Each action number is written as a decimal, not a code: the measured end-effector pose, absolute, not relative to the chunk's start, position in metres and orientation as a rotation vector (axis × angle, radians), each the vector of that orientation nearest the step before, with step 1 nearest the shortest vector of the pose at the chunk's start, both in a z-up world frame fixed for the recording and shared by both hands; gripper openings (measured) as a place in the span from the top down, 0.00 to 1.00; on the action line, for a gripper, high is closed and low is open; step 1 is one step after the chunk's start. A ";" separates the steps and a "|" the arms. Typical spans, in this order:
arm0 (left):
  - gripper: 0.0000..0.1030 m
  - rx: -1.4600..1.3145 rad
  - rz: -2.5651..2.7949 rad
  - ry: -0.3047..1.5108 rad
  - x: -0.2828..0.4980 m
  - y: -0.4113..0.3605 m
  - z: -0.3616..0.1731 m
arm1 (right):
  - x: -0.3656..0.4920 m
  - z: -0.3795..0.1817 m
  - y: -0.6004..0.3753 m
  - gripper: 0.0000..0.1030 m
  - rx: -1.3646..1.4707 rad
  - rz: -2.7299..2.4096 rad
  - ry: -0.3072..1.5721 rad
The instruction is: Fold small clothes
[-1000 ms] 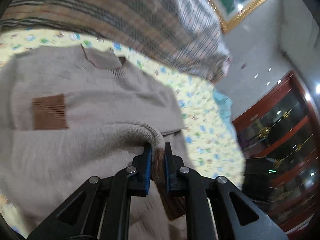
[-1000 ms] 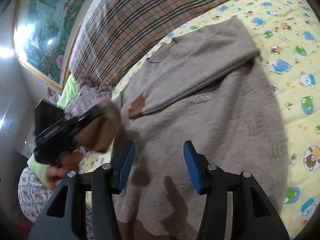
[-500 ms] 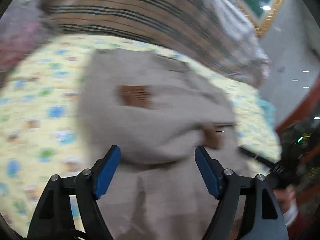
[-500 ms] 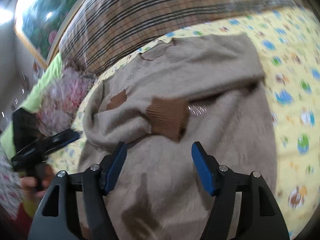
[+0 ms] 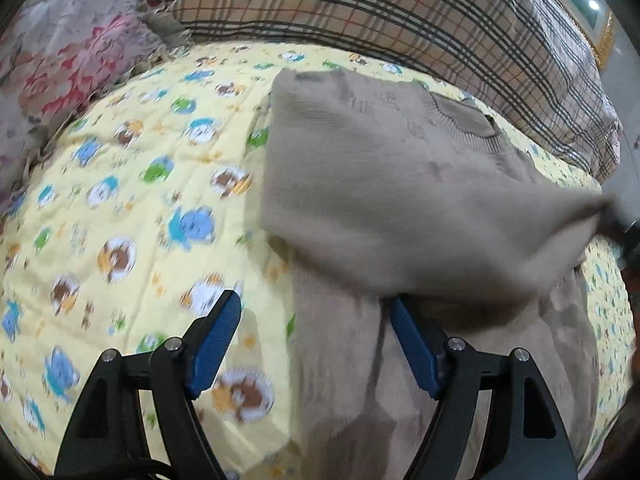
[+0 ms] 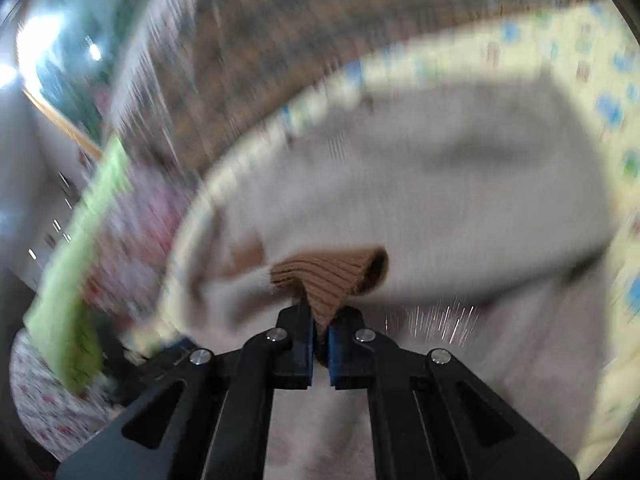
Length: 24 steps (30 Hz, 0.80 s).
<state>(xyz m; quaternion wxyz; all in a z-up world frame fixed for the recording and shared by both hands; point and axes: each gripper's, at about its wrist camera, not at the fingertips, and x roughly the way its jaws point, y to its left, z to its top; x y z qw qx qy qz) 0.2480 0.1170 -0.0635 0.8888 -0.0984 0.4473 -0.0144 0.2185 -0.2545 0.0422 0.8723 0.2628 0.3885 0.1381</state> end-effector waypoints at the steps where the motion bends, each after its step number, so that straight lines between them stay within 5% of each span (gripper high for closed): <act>1: 0.25 -0.202 -0.020 0.919 0.254 0.116 -0.063 | 0.215 0.064 -0.269 0.94 0.558 0.276 0.752; 5: 0.25 -0.237 -0.017 0.897 0.281 0.110 -0.056 | 0.210 0.113 -0.313 0.94 0.549 0.227 0.670; 24: 0.26 -0.103 0.160 0.942 0.306 0.096 -0.073 | 0.237 0.136 -0.332 0.94 0.559 0.239 0.644</act>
